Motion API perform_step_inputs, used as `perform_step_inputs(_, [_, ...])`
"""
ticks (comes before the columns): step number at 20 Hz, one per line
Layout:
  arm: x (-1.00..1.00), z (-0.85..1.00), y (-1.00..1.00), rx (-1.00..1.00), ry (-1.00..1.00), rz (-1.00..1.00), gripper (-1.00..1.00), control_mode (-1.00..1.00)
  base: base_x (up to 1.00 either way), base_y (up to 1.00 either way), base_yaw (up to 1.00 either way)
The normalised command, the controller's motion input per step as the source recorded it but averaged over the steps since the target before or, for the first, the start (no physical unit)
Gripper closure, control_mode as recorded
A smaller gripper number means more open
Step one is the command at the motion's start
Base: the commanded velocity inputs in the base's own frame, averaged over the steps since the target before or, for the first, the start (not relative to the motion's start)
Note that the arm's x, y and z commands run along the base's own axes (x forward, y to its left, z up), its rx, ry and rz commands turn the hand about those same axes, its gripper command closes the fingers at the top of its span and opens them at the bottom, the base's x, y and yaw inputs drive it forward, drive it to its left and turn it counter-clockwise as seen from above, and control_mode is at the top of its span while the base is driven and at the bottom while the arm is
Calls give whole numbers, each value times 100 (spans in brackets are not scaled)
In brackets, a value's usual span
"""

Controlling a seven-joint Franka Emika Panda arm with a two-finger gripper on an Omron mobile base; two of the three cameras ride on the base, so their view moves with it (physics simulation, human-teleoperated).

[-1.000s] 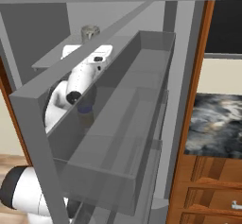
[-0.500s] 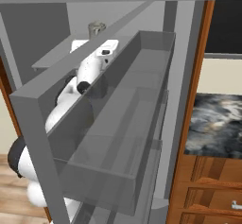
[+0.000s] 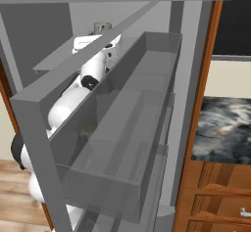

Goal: Move the mayonnaise and corn from the top shelf to the second highest shelf to make space. Then, place the pitcher from the counter on the cleared top shelf.

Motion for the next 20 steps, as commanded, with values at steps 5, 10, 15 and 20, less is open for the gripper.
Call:
perform_step_inputs(5, [-18, 3, 0, -3, 0, 0, -100, -100, 0, 0, 0])
perform_step_inputs(10, [-58, 5, 0, -5, 0, 0, -100, -100, 0, 0, 0])
perform_step_inputs(15, [-66, 24, 6, -5, 0, 0, -100, -100, 0, 0, 0])
perform_step_inputs(20, [-62, 26, 34, -7, 11, 0, -100, -100, 0, 0, 0])
